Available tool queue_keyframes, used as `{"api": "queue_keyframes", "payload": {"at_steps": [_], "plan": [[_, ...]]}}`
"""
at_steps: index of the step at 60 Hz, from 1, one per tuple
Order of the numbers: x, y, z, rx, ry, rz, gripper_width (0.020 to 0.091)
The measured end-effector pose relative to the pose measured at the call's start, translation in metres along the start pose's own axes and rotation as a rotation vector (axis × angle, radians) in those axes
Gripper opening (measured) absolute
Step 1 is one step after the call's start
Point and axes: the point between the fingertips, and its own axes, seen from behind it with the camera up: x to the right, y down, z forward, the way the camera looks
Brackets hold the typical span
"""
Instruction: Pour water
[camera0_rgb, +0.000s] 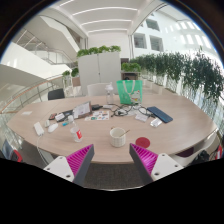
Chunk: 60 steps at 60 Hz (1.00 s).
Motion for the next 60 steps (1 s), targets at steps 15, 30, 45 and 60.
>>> {"api": "queue_keyframes", "payload": {"at_steps": [15,30,45,60], "plan": [[-0.035,0.003,0.015,0.021,0.132,-0.008,0.0830],[-0.116,0.005,0.035,0.114,0.053,-0.024,0.0830],[-0.203,0.016,0.135,0.150,-0.041,-0.004,0.0832],[-0.231,0.006,0.267,0.196,-0.079,-0.076,0.0832]]}}
